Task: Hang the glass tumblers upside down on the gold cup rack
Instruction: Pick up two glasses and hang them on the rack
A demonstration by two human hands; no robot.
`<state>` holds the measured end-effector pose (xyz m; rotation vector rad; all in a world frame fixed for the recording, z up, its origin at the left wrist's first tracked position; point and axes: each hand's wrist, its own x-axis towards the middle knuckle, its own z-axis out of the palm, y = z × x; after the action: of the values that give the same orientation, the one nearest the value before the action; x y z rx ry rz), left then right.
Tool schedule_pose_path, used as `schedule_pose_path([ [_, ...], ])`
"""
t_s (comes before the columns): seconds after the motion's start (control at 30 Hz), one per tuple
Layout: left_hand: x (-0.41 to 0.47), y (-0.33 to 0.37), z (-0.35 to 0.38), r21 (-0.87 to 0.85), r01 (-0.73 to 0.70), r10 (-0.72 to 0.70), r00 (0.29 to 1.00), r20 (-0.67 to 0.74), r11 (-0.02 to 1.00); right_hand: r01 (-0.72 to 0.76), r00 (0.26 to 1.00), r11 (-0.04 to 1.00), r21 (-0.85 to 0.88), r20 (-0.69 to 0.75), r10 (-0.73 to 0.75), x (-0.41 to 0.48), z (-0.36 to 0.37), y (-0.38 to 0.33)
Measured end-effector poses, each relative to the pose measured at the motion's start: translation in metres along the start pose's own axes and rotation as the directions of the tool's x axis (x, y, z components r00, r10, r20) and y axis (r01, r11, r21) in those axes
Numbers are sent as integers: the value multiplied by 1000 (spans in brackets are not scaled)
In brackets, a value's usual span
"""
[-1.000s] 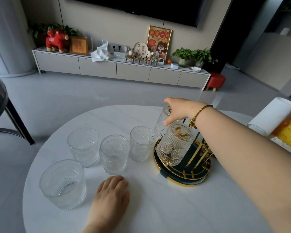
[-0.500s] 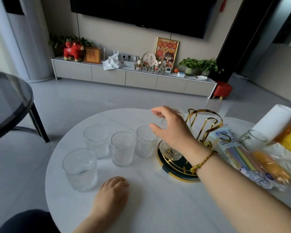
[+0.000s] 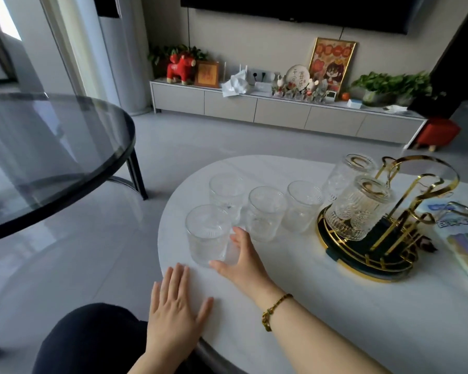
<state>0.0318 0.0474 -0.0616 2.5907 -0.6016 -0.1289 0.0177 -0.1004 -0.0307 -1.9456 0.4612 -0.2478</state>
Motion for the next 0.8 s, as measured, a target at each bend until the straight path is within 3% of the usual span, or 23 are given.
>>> schedule_pose_path([
  [0.17,3,-3,3,33,-11,11,1000,9,999,101,994,992,76,-49,-97,18,23,-2],
  [0.47,3,2,0,110,-22,15,998,61,994,65,994,996,57,-87,-60,14,20,-9],
  [0.67,3,3,-9,74,0,-8,995,100,997,180,981,984,-10,-67,-180,-31,-25,-42],
  [0.8,11,29,-19,-45,-46,47,999,19,998,222,968,974,-53,-104,-227,-66,-90,-53],
])
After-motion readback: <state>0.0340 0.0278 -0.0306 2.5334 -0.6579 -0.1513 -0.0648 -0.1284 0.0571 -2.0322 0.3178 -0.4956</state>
